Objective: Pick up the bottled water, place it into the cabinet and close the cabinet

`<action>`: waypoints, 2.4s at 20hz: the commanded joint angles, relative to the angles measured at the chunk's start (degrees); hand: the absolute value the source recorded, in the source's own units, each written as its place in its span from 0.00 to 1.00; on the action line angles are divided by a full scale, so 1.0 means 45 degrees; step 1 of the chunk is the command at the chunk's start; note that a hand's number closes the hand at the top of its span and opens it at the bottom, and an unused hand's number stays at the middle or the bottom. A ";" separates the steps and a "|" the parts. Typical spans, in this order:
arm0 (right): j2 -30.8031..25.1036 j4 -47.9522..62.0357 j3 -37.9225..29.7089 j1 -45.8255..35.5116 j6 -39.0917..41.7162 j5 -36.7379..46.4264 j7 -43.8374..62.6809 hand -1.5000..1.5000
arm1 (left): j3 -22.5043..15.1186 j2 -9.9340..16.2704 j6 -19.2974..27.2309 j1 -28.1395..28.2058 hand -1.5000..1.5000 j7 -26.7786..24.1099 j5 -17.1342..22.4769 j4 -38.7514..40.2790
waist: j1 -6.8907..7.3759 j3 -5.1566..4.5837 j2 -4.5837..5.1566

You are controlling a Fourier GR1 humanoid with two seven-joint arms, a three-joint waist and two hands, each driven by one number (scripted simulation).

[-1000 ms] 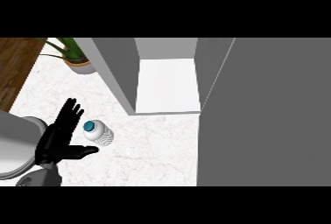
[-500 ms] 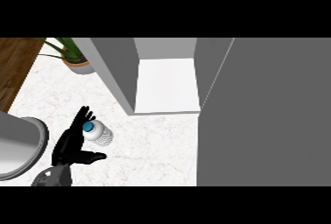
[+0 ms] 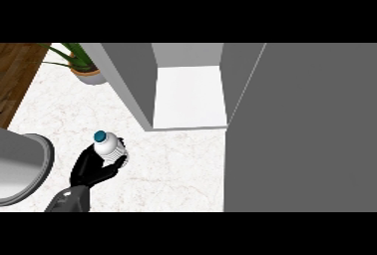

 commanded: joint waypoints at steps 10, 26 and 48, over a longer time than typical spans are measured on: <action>-0.0352 -0.1917 0.0323 0.0639 -0.0463 0.0054 0.0470 0.00 | -0.0727 0.0116 0.2677 -0.0524 1.00 -0.4504 -0.1985 0.1850 | 0.0039 -0.0011 0.0051; -0.0997 -0.2176 -0.0258 0.1080 -0.0529 -0.0755 0.0163 0.00 | -0.3142 -0.2158 0.3809 0.0132 1.00 -0.2917 -0.0439 -0.1226 | 0.0332 0.0042 -0.0110; -0.1144 -0.1487 -0.1097 0.1661 -0.0346 -0.1390 -0.1044 0.00 | -0.9031 -0.2174 1.1386 -0.4327 1.00 0.4393 0.5081 -0.4646 | -0.0065 0.0042 -0.0046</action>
